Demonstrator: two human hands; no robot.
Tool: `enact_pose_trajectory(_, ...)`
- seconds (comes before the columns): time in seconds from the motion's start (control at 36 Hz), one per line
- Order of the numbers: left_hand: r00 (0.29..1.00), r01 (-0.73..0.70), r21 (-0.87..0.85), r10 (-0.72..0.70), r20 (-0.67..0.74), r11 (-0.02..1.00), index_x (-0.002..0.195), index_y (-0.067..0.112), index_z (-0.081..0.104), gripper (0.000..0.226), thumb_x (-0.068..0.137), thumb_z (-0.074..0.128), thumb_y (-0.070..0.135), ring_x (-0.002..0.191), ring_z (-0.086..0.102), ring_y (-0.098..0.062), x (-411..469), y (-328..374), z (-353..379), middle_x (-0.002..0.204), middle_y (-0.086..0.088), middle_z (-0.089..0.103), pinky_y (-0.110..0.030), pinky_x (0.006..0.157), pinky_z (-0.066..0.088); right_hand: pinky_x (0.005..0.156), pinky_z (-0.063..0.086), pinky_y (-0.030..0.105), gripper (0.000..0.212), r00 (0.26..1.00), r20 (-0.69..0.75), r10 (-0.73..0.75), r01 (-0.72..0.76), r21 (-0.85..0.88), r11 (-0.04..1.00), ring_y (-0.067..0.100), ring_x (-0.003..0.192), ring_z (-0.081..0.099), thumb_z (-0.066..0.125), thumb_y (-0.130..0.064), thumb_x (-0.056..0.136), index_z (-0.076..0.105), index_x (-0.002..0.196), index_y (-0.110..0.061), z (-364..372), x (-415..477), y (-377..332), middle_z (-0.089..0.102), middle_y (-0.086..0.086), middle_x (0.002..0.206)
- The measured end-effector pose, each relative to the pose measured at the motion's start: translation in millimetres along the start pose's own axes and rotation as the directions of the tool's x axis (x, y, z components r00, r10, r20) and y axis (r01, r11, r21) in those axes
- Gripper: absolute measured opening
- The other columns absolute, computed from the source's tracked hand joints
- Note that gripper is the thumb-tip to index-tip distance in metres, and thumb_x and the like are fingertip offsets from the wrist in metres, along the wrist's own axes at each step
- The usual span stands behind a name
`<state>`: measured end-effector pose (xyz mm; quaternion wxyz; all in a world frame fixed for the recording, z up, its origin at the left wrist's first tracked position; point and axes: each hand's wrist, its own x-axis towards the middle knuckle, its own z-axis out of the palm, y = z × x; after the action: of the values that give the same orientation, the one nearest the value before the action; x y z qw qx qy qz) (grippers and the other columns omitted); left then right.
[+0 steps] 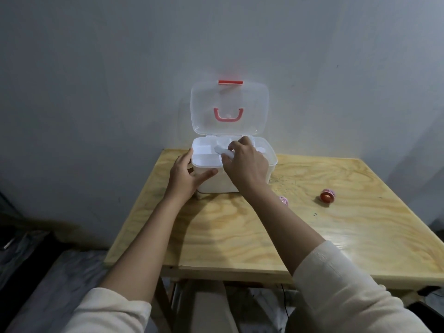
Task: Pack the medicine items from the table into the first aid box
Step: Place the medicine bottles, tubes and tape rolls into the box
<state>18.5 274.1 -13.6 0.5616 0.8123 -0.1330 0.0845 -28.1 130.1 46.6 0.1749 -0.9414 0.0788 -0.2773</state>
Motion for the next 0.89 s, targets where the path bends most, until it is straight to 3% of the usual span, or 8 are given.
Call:
enact_pose_trajectory(0.22,1.000,-0.014,0.026,0.015,-0.026,1.000,0.149,0.016,0.038,0.094,0.070,0.079,0.048,0.131,0.047,-0.020,4.0,-4.2,2.5,0.148,-0.005,0.046,-0.024,0.095,0.044,0.054,0.032,0.031,0.030,1.000,0.000,0.024,-0.024,-0.049,0.999,0.031,0.063,0.045,0.041,-0.024,0.089,0.065,0.095,-0.007,-0.9,-2.6,-6.1,0.047,0.008,0.110)
enact_pose_trajectory(0.36,0.999,-0.027,0.032,0.028,-0.019,0.999,0.147,0.016,0.041,0.093,0.069,0.080,0.049,0.129,0.048,-0.019,3.2,-2.4,1.0,0.144,-0.005,0.049,-0.030,0.099,0.047,0.058,0.032,0.032,0.023,0.999,-0.001,0.044,-0.044,0.029,0.999,0.032,0.075,0.054,0.048,-0.022,0.085,0.052,0.104,-0.009,-1.6,-2.7,-2.9,0.054,0.007,0.106)
enact_pose_trajectory(0.47,1.000,-0.024,0.042,0.024,-0.014,0.999,0.146,0.018,0.042,0.093,0.068,0.079,0.052,0.128,0.049,-0.020,1.6,-1.6,-0.2,0.143,-0.004,0.050,-0.038,0.102,0.049,0.059,0.034,0.031,0.022,0.999,-0.025,0.046,-0.044,0.081,0.996,0.029,0.075,0.057,0.055,-0.032,0.083,0.050,0.093,-0.013,0.1,-0.7,2.5,0.060,0.003,0.097)
enact_pose_trajectory(0.64,0.999,-0.007,0.050,0.009,-0.032,0.999,0.149,0.016,0.037,0.094,0.071,0.079,0.047,0.135,0.043,-0.020,0.9,-0.9,1.3,0.150,-0.005,0.043,-0.033,0.104,0.043,0.061,0.034,0.026,0.034,0.990,-0.084,0.115,-0.095,0.212,0.973,0.019,0.079,0.059,0.056,-0.049,0.084,0.060,0.086,-0.016,1.5,-2.3,7.9,0.060,-0.006,0.102)
enact_pose_trajectory(0.81,1.000,-0.013,0.051,0.014,-0.014,0.999,0.150,0.016,0.036,0.093,0.073,0.078,0.047,0.135,0.043,-0.021,1.2,-0.6,0.7,0.150,-0.005,0.043,-0.032,0.102,0.043,0.049,0.026,0.017,0.033,0.971,-0.202,0.126,-0.041,0.381,0.924,0.013,0.064,0.052,0.058,-0.042,0.086,0.051,0.064,-0.018,-5.2,-1.4,3.1,0.053,-0.010,0.076)
enact_pose_trajectory(0.89,0.999,-0.032,0.020,0.031,0.032,0.999,0.149,0.019,0.037,0.102,0.066,0.075,0.064,0.131,0.048,-0.017,-0.2,-2.0,-2.4,0.146,-0.002,0.048,-0.031,0.102,0.047,0.052,0.033,0.017,0.036,0.976,-0.209,0.063,0.051,0.500,0.865,0.016,0.059,0.053,0.059,-0.035,0.087,0.048,0.059,-0.015,-6.6,7.8,-10.1,0.054,-0.002,0.064)
